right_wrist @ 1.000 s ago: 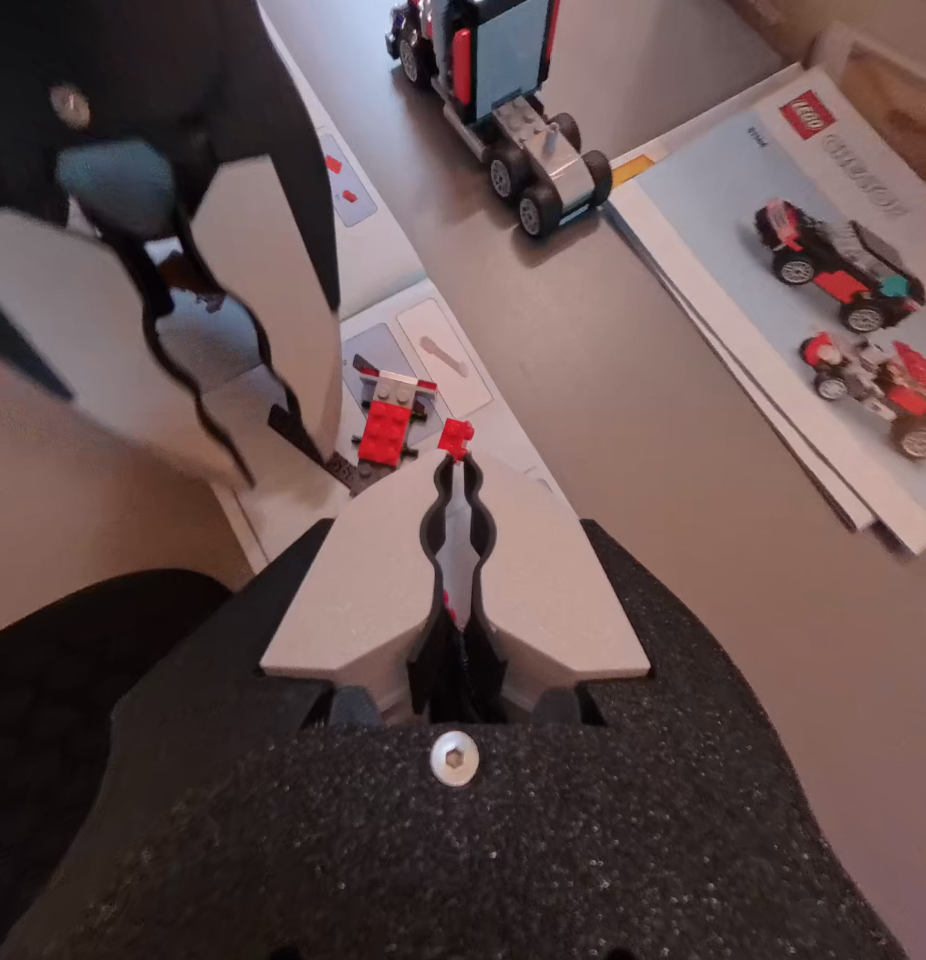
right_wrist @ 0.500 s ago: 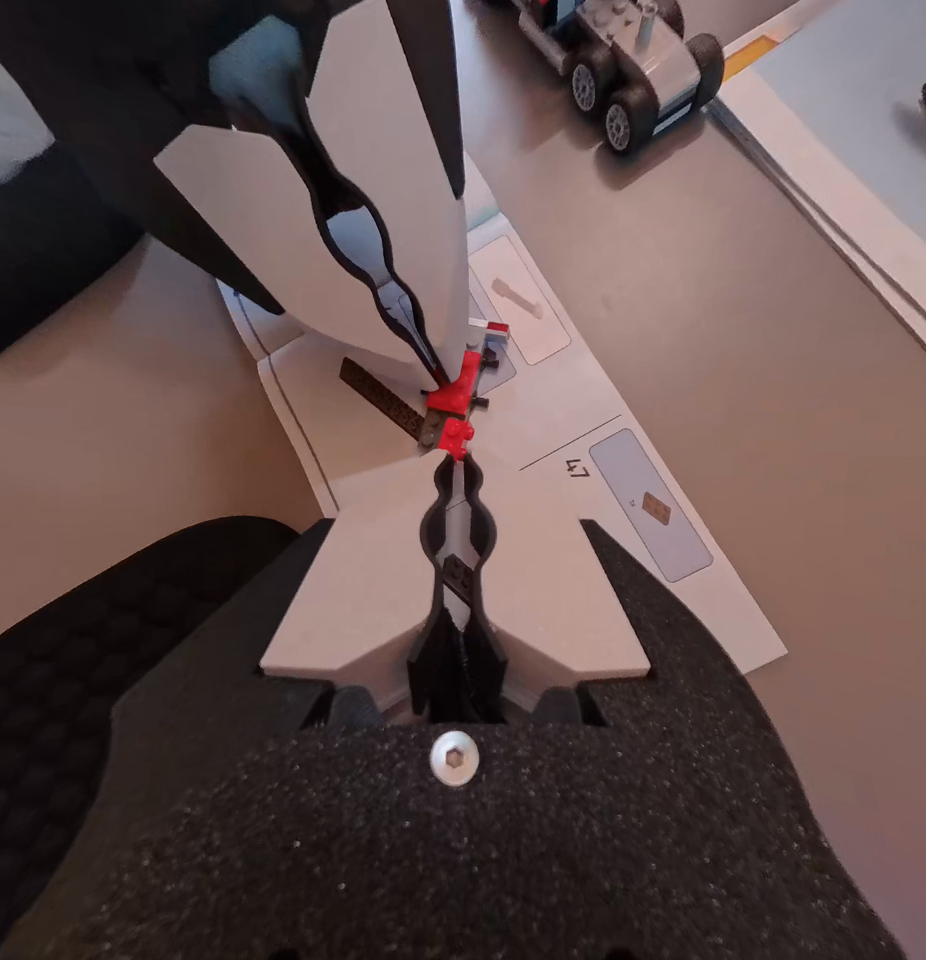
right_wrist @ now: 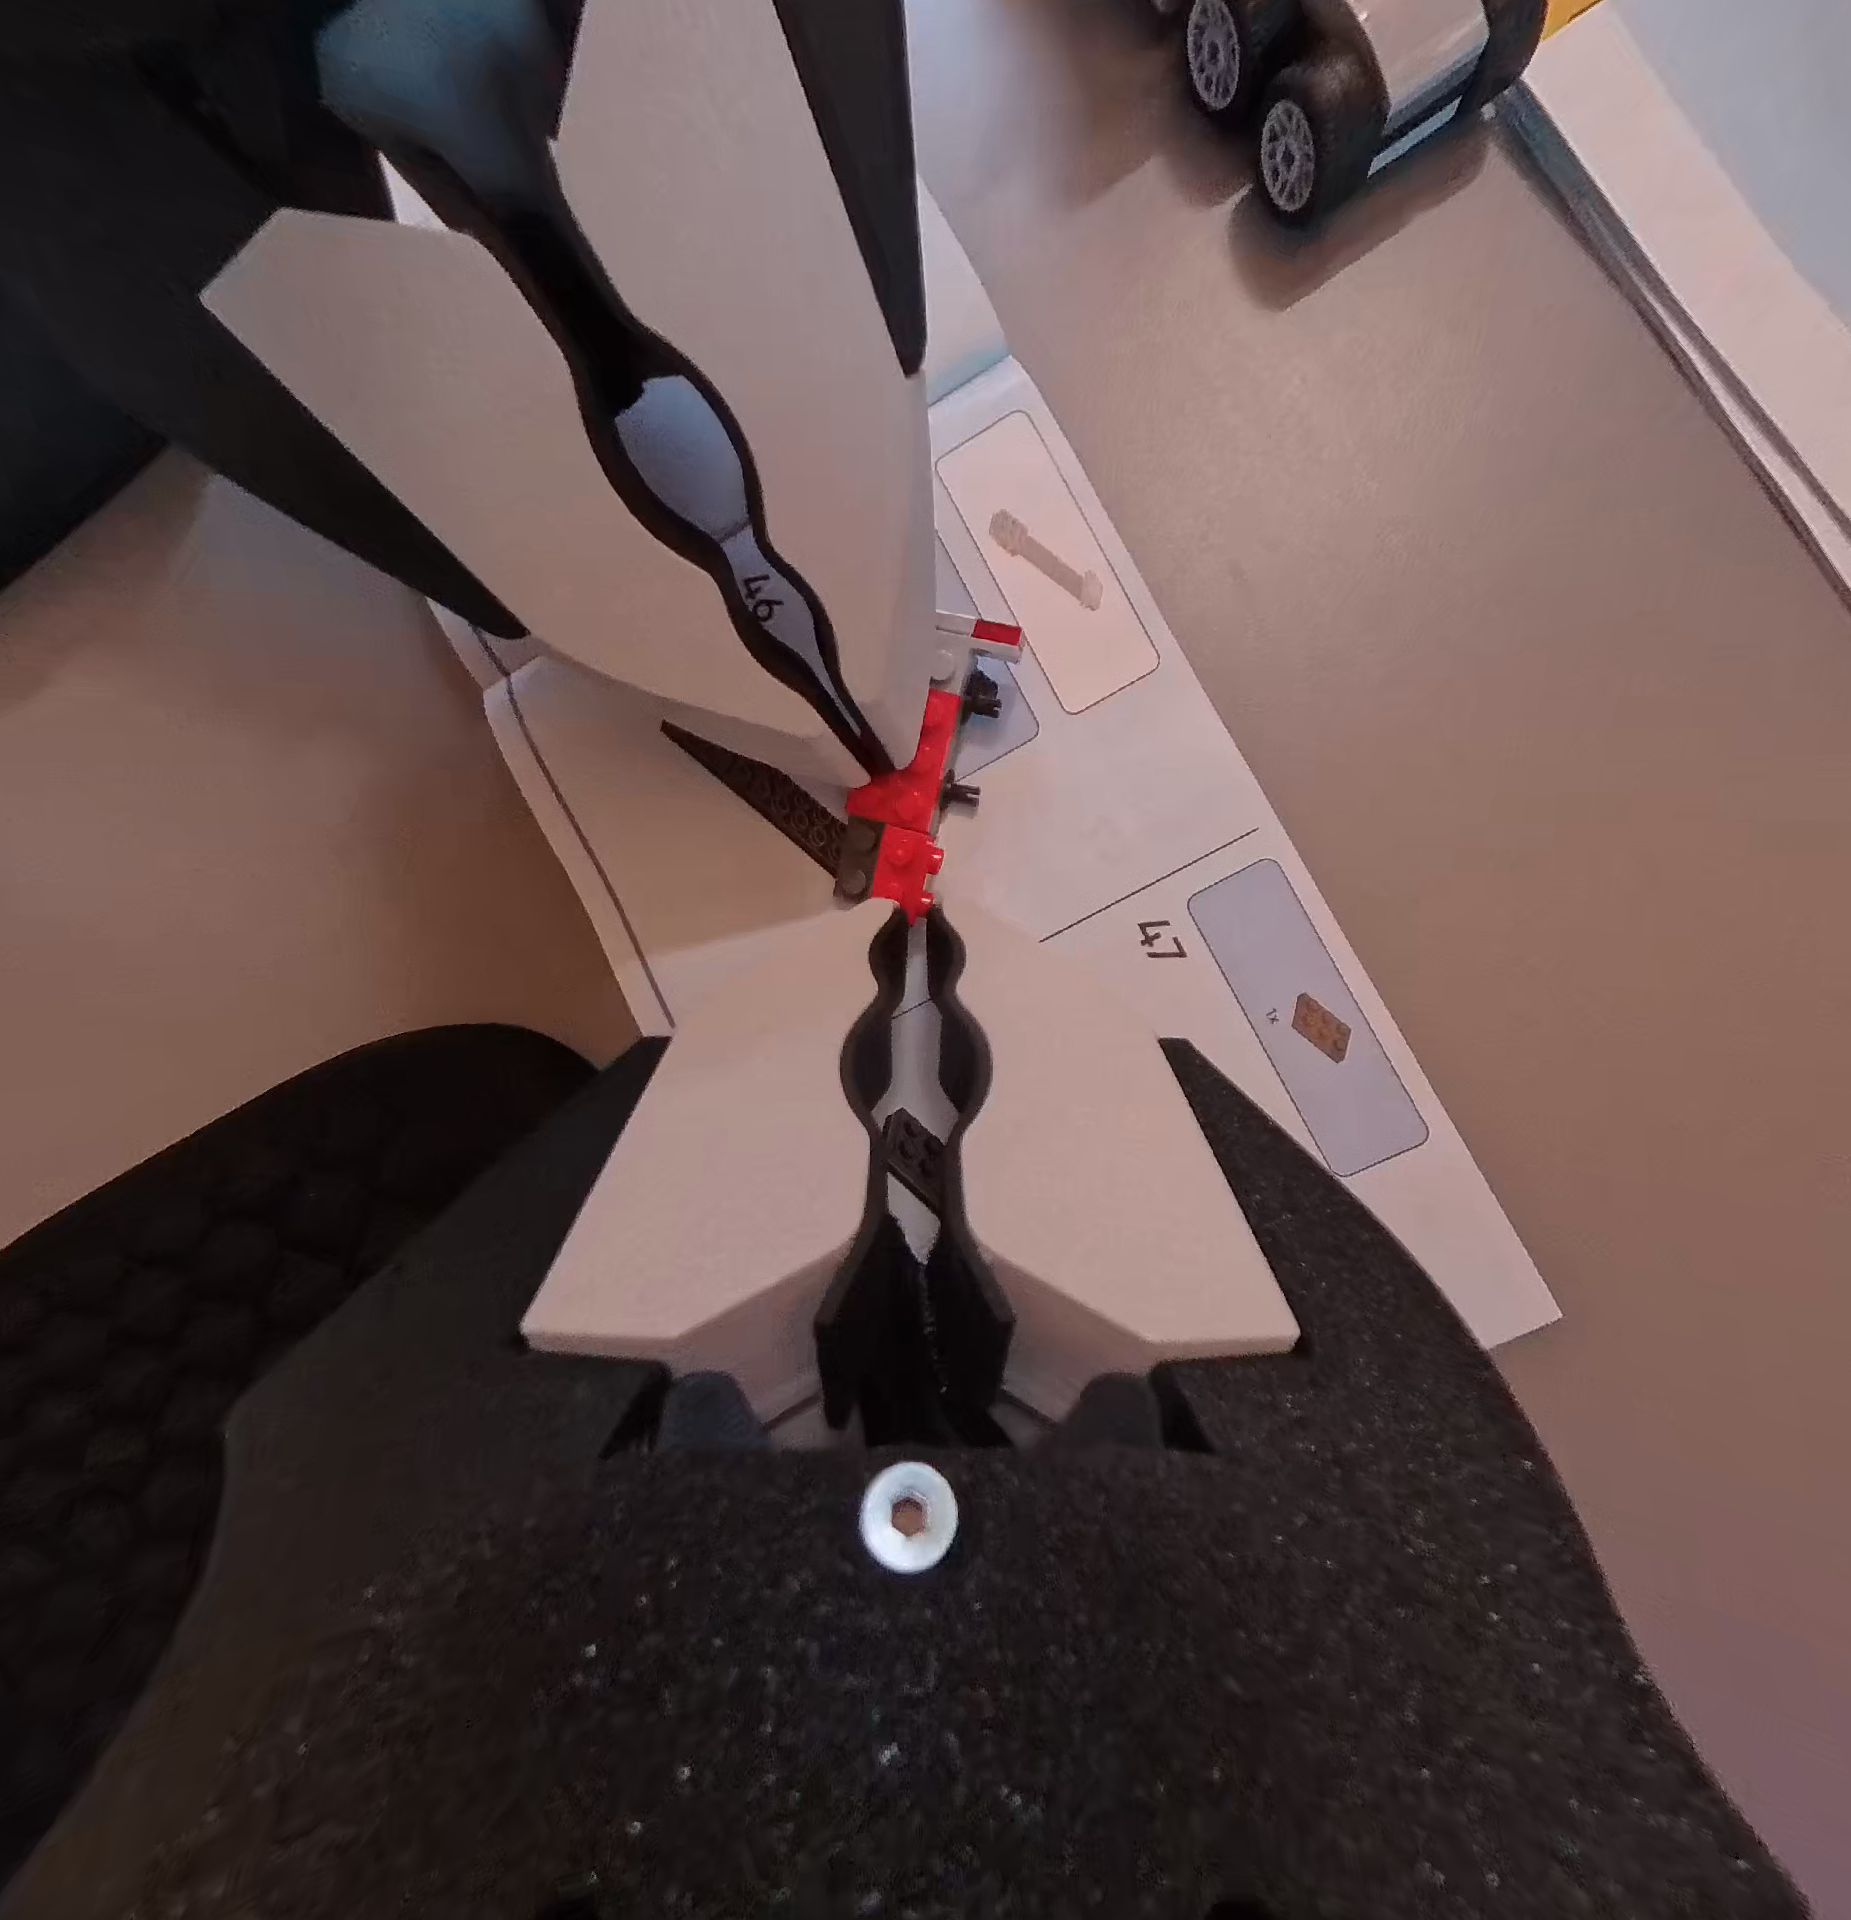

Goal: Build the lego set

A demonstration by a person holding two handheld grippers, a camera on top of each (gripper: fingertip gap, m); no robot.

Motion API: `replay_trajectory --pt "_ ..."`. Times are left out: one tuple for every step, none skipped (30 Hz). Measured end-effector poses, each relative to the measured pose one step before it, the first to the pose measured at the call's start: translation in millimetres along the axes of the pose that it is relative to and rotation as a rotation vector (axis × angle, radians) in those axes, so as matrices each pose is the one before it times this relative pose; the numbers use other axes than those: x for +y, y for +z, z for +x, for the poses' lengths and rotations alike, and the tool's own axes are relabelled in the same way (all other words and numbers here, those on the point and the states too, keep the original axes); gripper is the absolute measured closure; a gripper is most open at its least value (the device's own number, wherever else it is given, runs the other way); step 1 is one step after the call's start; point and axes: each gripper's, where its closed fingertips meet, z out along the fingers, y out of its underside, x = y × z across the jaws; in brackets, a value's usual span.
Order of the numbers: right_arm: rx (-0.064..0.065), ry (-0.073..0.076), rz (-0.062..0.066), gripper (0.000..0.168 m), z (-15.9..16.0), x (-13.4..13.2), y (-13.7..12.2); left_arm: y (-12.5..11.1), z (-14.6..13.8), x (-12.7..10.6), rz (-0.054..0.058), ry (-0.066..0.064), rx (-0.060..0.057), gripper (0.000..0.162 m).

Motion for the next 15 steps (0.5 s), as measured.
replay_trajectory --pt "0.0037 -0.0002 -0.0162 0.165 0.12 0.62 0.07 -0.01 0.09 0.05 -0.0009 0.0041 -0.0019 0.160" --pt "0.0039 -0.0018 -0.0143 0.164 0.04 0.39 0.09 -0.13 -0.06 0.00 -0.0004 0.0041 -0.0017 0.160" --pt "0.0031 -0.0034 -0.0094 0.165 -0.09 -0.28 0.22 -0.32 -0.07 0.22 -0.0006 0.0022 -0.0016 0.160" --pt "0.0024 -0.0051 -0.0085 0.165 -0.14 -0.27 0.32 -0.39 -0.12 0.29 -0.0005 0.0008 -0.0013 0.160" --pt "0.0017 -0.0060 -0.0091 0.165 -0.08 -0.25 0.16 -0.36 -0.04 0.35 0.0006 0.0001 -0.0003 0.160" --pt "0.0022 -0.0092 -0.0095 0.165 -0.07 -0.12 0.11 -0.29 0.04 0.25 0.0013 -0.0016 0.0011 0.160" --pt "0.0013 -0.0062 -0.0104 0.165 -0.08 -0.20 0.08 -0.26 0.00 0.20 0.0016 -0.0026 0.0021 0.160" --pt "0.0005 -0.0055 -0.0129 0.165 -0.03 0.02 -0.10 -0.18 0.06 0.05 0.0027 -0.0032 0.0021 0.160" --pt "0.0008 -0.0068 -0.0137 0.165 0.13 -0.06 -0.08 -0.15 0.23 -0.40 0.0049 -0.0031 0.0025 0.160" --pt "0.0006 -0.0062 -0.0135 0.165 0.00 -0.14 0.06 0.15 0.78 -1.05 0.0083 -0.0020 0.0038 0.160" --pt "0.0000 -0.0056 -0.0112 0.164 0.04 -0.09 -0.02 0.26 0.95 -1.85 0.0124 -0.0030 0.0023 0.160" --pt "-0.0013 -0.0033 -0.0081 0.164 0.00 -0.19 0.09 0.70 0.41 -1.87 0.0124 -0.0106 -0.0019 0.160" --pt "-0.0025 0.0006 -0.0037 0.165 0.03 -0.04 0.17 1.48 -0.47 -1.08 0.0073 -0.0224 -0.0077 0.160" --pt "-0.0024 0.0019 -0.0001 0.165 -0.19 -0.30 0.23 2.30 0.30 0.03 0.0011 -0.0238 -0.0030 0.160" --pt "-0.0011 0.0015 0.0009 0.164 -0.02 -0.11 0.25 2.14 1.46 -0.45 0.0049 -0.0156 0.0037 0.160"
